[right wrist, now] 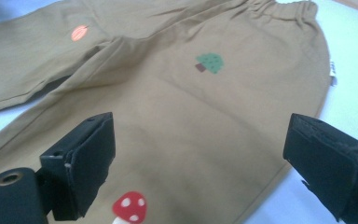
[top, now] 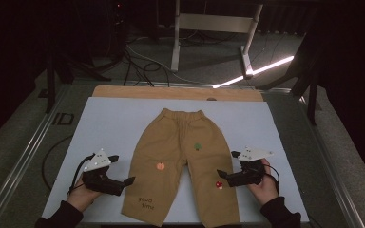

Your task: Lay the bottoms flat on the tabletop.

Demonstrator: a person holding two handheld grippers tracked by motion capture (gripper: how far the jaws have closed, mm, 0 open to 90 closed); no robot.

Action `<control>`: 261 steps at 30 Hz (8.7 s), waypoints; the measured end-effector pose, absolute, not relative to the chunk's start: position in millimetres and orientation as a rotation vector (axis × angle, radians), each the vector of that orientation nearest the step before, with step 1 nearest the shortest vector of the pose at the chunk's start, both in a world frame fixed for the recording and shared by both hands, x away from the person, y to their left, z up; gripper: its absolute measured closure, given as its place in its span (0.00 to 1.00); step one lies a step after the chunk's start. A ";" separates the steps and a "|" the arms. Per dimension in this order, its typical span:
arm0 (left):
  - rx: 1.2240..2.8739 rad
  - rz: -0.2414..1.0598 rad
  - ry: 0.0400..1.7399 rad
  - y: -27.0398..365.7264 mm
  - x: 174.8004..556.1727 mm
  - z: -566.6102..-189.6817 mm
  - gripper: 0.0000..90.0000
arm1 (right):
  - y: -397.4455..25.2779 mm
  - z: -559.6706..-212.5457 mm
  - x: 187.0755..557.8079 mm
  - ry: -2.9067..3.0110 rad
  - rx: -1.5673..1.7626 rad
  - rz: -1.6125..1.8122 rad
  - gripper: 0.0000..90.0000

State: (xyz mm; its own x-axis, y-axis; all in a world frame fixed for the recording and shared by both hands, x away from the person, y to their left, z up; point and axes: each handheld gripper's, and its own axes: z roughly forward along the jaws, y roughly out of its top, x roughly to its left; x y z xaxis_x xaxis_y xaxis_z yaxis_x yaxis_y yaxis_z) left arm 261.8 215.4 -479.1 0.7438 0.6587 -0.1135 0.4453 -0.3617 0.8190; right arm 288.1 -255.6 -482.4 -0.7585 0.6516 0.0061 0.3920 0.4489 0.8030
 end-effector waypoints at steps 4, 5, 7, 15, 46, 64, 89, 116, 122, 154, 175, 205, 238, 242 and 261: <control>2.008 0.280 0.847 214.2 272.9 -473.9 0.00 | -258.0 -481.4 296.0 2.381 0.910 1.214 0.11; 2.005 0.277 0.850 214.1 276.2 -472.4 0.00 | -258.1 -480.9 298.3 2.376 0.921 1.222 0.11; 2.001 0.275 0.860 213.5 283.1 -469.8 0.00 | -257.9 -479.4 302.9 2.365 0.930 1.214 0.11; 2.013 0.289 0.879 204.3 308.4 -467.1 0.00 | -256.8 -480.4 327.9 2.363 0.969 1.189 0.11; 2.111 0.300 1.046 162.6 401.6 -493.2 0.00 | -232.9 -493.0 399.0 2.368 1.064 1.139 0.15; 2.143 0.282 1.136 145.0 445.3 -503.2 0.02 | -230.9 -503.4 428.0 2.341 1.184 1.110 0.16; 2.188 0.338 1.118 139.9 458.1 -519.8 0.59 | -232.6 -515.0 451.5 2.397 1.292 0.887 0.76; 2.204 0.328 1.134 138.7 458.2 -514.9 0.97 | -237.3 -507.2 459.0 2.400 1.278 0.832 0.96; 2.211 0.327 1.129 138.6 459.0 -514.7 0.97 | -234.0 -509.5 459.5 2.404 1.280 0.802 0.97; 2.153 0.468 1.107 143.9 486.9 -493.8 0.96 | -230.1 -491.9 502.1 2.270 1.329 0.818 0.97; 2.131 0.317 1.115 141.7 473.5 -495.6 0.05 | -226.4 -490.7 494.1 2.268 1.350 0.874 0.30; 2.072 0.285 0.941 150.7 411.6 -473.8 0.00 | -209.0 -480.3 450.3 2.339 1.160 1.109 0.15; 2.064 0.349 0.776 198.2 279.3 -462.7 0.00 | -276.4 -492.1 275.7 2.483 1.046 1.243 0.24; 2.037 0.347 0.802 210.9 269.2 -463.5 0.00 | -285.4 -494.6 255.7 2.532 1.058 1.223 0.34; 1.984 0.369 0.920 259.4 237.5 -480.5 0.00 | -284.5 -508.6 214.1 2.612 1.027 1.045 0.68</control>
State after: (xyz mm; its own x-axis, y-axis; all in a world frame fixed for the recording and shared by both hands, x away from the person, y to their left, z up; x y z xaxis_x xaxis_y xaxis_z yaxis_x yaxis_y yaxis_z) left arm 237.5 259.4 -480.5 0.6801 0.7272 -0.0926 0.4619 -0.3271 0.8244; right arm 214.1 -284.5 -508.6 -0.7554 0.6460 0.1100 0.5437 0.5241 0.6555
